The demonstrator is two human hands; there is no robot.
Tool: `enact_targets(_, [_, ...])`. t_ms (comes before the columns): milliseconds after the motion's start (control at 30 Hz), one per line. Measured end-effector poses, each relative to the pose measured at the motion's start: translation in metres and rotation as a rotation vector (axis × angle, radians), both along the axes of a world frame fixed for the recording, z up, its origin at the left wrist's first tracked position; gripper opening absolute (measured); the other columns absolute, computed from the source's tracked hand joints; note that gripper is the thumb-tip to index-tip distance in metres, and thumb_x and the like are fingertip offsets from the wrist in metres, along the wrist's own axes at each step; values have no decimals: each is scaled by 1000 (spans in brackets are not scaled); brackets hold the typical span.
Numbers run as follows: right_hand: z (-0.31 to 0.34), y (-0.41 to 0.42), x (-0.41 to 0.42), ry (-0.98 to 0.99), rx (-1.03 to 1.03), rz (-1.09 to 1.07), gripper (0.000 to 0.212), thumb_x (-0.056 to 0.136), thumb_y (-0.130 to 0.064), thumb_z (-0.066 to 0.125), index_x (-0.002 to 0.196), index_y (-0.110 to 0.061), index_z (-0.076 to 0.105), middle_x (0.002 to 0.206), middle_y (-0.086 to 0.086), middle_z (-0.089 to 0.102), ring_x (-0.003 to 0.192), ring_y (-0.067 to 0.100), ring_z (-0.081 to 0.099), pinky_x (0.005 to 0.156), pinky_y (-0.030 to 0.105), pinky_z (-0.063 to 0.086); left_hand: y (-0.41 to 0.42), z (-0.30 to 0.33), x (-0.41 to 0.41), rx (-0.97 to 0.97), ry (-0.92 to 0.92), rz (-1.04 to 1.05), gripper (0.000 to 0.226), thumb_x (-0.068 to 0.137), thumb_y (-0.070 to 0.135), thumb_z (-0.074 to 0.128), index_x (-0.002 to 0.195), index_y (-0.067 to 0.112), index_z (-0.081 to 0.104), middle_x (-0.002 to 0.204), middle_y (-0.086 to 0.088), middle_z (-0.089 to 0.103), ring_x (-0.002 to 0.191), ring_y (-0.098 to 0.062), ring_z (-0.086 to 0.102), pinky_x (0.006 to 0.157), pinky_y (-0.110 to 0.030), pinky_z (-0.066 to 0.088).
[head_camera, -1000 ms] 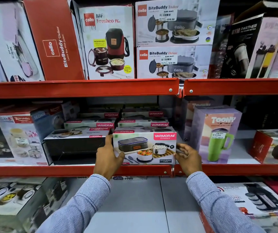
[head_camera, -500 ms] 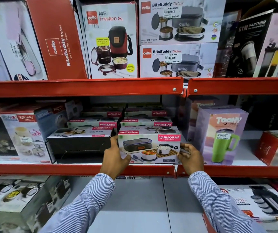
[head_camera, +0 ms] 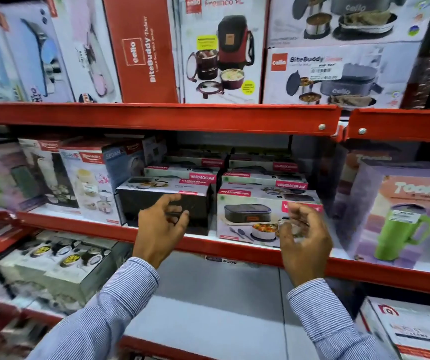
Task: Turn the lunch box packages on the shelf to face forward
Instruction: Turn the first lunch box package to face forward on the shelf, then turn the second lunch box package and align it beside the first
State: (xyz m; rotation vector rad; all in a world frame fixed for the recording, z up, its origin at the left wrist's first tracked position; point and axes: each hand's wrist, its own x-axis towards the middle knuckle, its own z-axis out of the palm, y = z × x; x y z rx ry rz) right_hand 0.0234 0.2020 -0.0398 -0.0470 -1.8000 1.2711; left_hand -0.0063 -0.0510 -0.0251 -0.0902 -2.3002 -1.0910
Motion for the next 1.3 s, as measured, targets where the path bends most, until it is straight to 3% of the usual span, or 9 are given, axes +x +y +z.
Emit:
enact_targets(133, [-3,-60,-5,-114,-21,193,34,79,-4,63,108,-21,66,99,-3,70,91,6,66,75,6,49,-52,-4,-2,31,7,105,34,81,21,76,113,13,69,92,-3,78,69,-4,68,70,-18,52])
enact_targets(333, [-10,-129,-29,-263,15,189,40,82,-12,65,120,-23,62,113,-2,69,99,11,65,88,30,55,-126,-10,-30,114,-25,122,38,81,21,77,116,11,69,103,-6,77,82,-15,70,83,-27,54])
enact_targets(433, [-7,-154,-39,-298,-18,129,44,85,-16,64,128,-22,57,125,3,65,111,16,61,93,30,49,-154,-14,-44,96,-3,73,44,80,22,78,121,10,67,106,-8,76,85,-17,69,82,-25,52])
enact_targets(600, [2,-185,-48,-363,26,40,53,86,-18,64,137,-15,50,135,9,59,119,19,58,91,24,45,-178,-14,-59,104,-37,14,51,77,26,78,124,10,64,114,-8,74,98,-24,69,94,-41,55])
enact_targets(867, [11,-197,-59,-525,-14,9,69,84,-22,65,146,-13,36,140,15,53,124,25,55,93,29,43,-171,-13,-64,92,-84,-24,61,83,29,74,137,8,54,118,-8,74,90,-11,66,85,-15,36])
enact_targets(1000, [17,-195,-63,-580,-65,55,70,86,-22,63,148,-11,32,145,12,50,126,25,54,96,29,41,-164,-10,-65,106,-67,-9,57,84,30,73,132,5,56,100,-11,79,96,-18,71,92,-26,43])
enact_targets(1100, [16,-190,-62,-602,-54,33,68,85,-29,62,146,-14,37,144,12,50,126,28,51,106,38,41,-161,-8,-64,82,-64,22,57,83,35,72,129,4,58,96,-12,79,99,-28,72,96,-37,48])
enact_targets(1200, [18,-186,-54,-593,-36,33,64,83,-34,60,142,-15,45,146,10,46,131,29,47,109,47,39,-158,-2,-56,90,-35,40,58,84,37,71,131,5,58,103,-13,78,98,-30,72,94,-37,50])
enact_targets(1300, [21,-181,-47,-551,-76,60,64,71,-50,57,131,-27,56,134,5,57,122,27,55,104,47,45,-156,9,-46,107,-7,61,61,86,39,69,134,5,58,90,-11,79,94,-24,72,95,-32,48])
